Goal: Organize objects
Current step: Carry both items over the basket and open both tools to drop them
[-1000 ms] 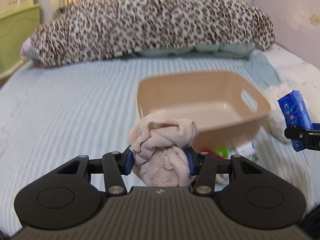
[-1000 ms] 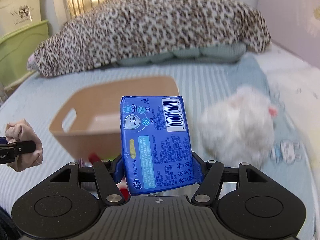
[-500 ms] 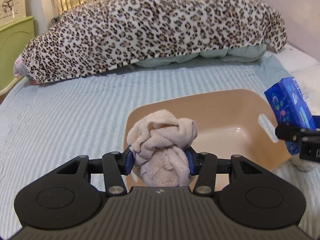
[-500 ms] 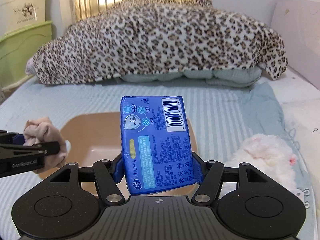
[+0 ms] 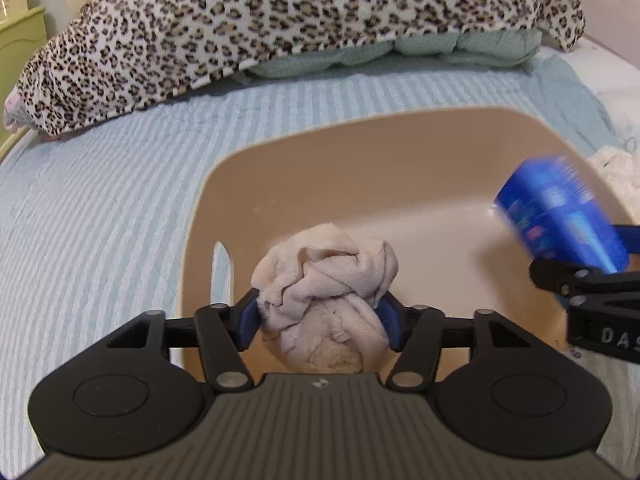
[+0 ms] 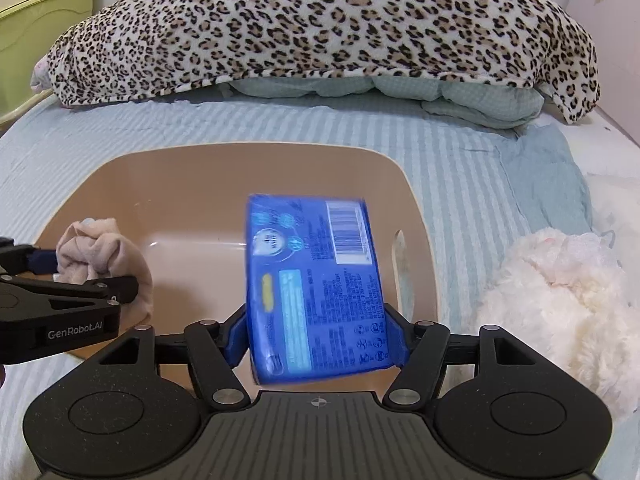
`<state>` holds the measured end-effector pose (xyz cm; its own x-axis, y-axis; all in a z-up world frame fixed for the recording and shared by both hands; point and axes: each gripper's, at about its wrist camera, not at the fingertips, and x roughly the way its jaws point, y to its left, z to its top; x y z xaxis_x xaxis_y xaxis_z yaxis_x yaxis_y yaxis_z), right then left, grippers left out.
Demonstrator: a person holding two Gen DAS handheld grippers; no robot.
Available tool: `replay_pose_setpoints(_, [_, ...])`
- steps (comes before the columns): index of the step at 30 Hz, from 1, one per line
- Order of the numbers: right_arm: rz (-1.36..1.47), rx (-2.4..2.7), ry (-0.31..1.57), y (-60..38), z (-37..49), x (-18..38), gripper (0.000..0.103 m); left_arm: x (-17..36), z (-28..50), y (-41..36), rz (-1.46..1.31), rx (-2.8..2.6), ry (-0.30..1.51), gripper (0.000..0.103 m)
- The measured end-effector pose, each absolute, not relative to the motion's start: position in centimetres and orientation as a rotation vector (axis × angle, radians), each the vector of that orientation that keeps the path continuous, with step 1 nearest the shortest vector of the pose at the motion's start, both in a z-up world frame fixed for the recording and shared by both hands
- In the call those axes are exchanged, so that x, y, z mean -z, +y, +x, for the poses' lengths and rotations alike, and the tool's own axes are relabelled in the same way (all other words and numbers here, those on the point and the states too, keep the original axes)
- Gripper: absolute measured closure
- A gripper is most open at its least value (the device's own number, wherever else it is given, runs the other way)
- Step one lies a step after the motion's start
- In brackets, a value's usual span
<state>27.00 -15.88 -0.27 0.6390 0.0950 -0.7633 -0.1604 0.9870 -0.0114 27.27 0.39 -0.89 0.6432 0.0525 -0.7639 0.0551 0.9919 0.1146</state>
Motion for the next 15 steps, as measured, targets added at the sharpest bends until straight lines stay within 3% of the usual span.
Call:
replay_pose_setpoints(2, [-0.063,-0.158,0.850,-16.0,26.4,-0.7,0.031,-0.4,26.6,0.6,0.116,-0.008,0.847,0.029])
replay_pose_setpoints(6, [-0.024,-0.175,0.811,-16.7,24.6,-3.3,0.014,-3.3,24.7,1.0,0.079,-0.008,0.807,0.013])
replay_pose_setpoints(15, [-0.030,-0.176,0.777,-17.7,19.7,-6.3,0.002,-5.8,20.2,2.7,0.060,-0.025,0.776,0.012])
